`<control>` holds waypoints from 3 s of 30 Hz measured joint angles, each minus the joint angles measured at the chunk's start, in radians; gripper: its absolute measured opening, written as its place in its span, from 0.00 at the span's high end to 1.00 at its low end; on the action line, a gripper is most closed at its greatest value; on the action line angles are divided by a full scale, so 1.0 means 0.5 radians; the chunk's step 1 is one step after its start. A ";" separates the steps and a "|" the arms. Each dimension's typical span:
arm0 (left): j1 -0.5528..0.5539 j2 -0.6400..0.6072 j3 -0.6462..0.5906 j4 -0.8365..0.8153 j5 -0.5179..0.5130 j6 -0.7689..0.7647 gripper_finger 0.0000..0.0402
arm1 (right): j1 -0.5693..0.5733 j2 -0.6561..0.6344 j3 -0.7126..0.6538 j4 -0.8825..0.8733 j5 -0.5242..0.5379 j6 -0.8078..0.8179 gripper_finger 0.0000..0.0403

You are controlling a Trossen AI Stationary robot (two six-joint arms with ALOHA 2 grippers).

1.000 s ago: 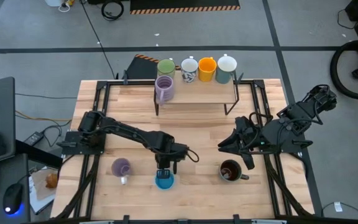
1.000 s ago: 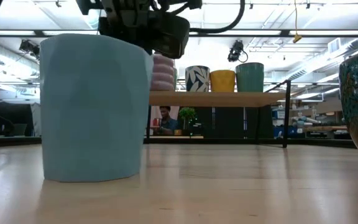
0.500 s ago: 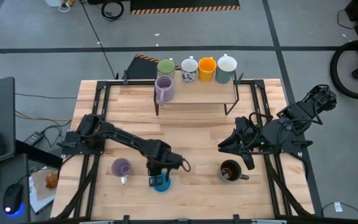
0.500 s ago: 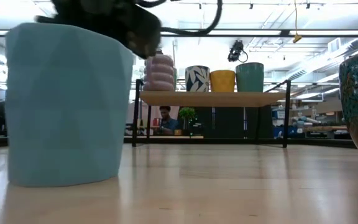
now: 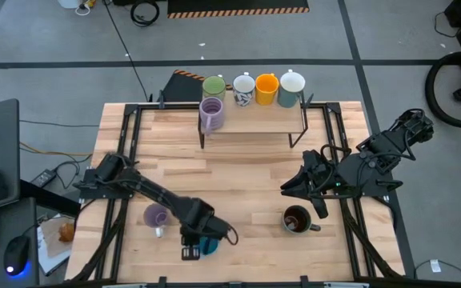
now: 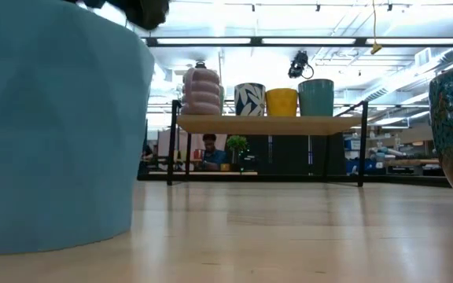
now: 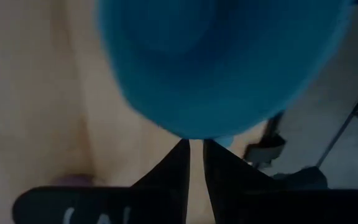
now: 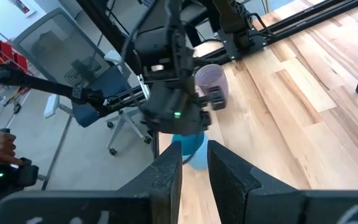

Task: Place coffee mugs
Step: Put the blue mug on the shelf

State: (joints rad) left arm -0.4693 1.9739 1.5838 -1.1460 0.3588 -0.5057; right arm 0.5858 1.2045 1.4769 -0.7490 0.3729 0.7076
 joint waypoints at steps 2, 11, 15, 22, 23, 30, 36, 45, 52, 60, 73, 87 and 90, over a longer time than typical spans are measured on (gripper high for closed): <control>-0.055 -0.001 0.018 0.070 -0.001 -0.068 0.88 | 0.000 0.000 0.000 0.001 0.000 -0.006 0.80; -0.279 -0.001 0.028 0.484 -0.196 -0.603 0.88 | 0.000 0.000 0.000 0.001 -0.017 -0.008 0.80; -0.375 -0.002 0.028 0.635 -0.374 -0.817 0.88 | 0.000 0.000 0.000 0.001 -0.031 -0.017 0.80; -0.516 0.004 0.028 0.918 -0.743 -0.960 0.88 | 0.000 0.000 0.000 0.001 -0.055 -0.023 0.80; -0.530 0.004 0.028 0.937 -0.808 -0.977 0.88 | 0.000 0.000 0.000 0.001 -0.057 -0.023 0.80; -0.590 -0.010 0.028 0.935 -0.868 -1.025 0.88 | 0.000 0.000 0.000 0.001 -0.069 -0.022 0.80; -0.518 -0.050 0.028 0.911 -0.776 -1.106 0.88 | 0.000 0.000 0.000 0.028 -0.069 -0.022 0.80; -0.461 -0.055 0.295 0.614 -0.916 -0.740 0.87 | 0.000 0.000 0.000 0.032 -0.069 0.000 0.80; -0.390 -0.050 0.352 0.267 -0.902 -0.516 0.84 | 0.000 0.000 0.000 0.033 -0.069 -0.003 0.80; -0.417 -0.042 0.353 0.254 -0.887 0.000 0.64 | 0.000 0.000 0.000 0.032 -0.069 -0.006 0.80; -0.553 0.109 0.353 0.300 -1.133 0.669 0.61 | 0.000 0.000 0.000 0.030 -0.055 0.000 0.80; -0.523 0.207 0.352 0.338 -1.116 0.724 0.66 | -0.015 0.000 0.000 0.028 -0.052 -0.006 0.80; -0.489 0.207 0.352 0.347 -1.039 0.712 0.73 | -0.014 0.000 0.000 0.030 -0.052 -0.006 0.80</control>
State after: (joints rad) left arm -0.7140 2.0773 1.7599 -0.9724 -0.1607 -0.1497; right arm 0.5785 1.2045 1.4769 -0.7338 0.3470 0.7044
